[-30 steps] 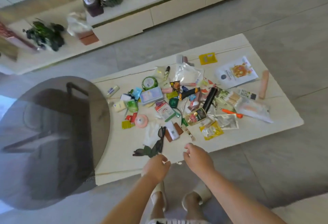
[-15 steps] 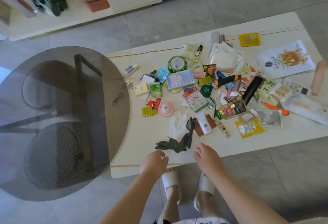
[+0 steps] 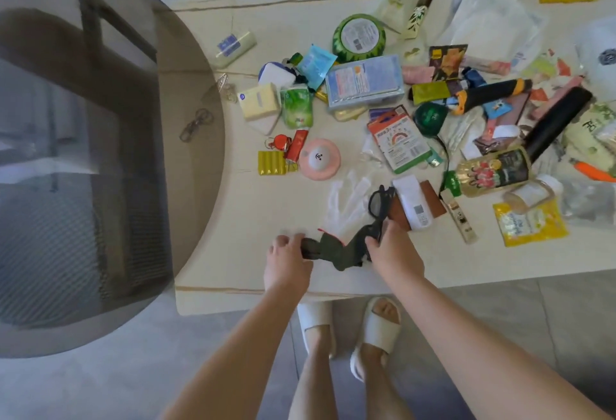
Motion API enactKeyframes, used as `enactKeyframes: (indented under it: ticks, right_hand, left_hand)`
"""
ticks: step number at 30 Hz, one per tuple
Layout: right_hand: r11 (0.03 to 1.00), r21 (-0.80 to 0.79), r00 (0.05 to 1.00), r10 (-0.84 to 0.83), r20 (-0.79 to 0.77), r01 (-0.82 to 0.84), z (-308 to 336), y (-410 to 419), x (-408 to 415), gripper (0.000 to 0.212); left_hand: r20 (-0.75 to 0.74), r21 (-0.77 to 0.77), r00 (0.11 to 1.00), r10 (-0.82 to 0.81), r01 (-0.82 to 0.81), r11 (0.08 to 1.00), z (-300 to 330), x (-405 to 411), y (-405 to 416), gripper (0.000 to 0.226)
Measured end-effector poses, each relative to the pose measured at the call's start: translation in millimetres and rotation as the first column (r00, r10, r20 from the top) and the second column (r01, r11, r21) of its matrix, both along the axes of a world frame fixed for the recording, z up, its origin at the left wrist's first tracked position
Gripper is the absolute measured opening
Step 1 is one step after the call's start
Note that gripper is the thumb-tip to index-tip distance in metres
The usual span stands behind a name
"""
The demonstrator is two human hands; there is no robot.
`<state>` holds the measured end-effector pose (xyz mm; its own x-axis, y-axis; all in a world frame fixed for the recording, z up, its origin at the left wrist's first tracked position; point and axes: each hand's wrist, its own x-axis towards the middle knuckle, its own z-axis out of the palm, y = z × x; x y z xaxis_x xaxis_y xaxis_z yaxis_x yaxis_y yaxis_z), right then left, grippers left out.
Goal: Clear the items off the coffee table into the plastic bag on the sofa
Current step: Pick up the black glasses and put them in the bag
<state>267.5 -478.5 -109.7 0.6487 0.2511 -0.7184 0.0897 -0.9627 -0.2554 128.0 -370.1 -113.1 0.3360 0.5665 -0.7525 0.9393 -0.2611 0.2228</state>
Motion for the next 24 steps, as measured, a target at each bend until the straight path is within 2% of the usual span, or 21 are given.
enactKeyframes:
  ticks: [7,12,16,21,24]
  right_hand:
    - [0.999,-0.044,0.998,-0.027,0.050,0.029,-33.1,-3.0,-2.7,0.037]
    - [0.999,-0.036,0.998,-0.001,0.060,0.003,-31.7,-2.6,0.6,0.036]
    - [1.000,-0.010,1.000,0.002,0.010,-0.002,-11.5,-5.3,3.4,0.030]
    - [0.990,0.104,0.995,-0.095,-0.028,0.098,32.0,-8.9,15.5,0.019]
    - [0.977,0.154,0.989,-0.147,-0.029,0.150,60.5,-12.1,21.0,0.026]
  left_hand:
    - [-0.011,0.072,0.999,0.042,-0.041,0.997,-29.4,0.6,-5.1,0.052]
    - [-0.055,0.062,0.997,-0.053,0.057,0.996,-31.0,-1.2,-2.2,0.045]
    - [-0.050,0.092,0.997,-0.066,0.070,0.993,-9.1,-3.1,-2.5,0.041]
    - [0.039,-0.025,0.994,0.102,-0.102,0.995,37.3,4.5,5.0,0.022]
    - [0.051,0.012,0.990,0.132,-0.133,0.991,70.3,6.3,13.0,0.021]
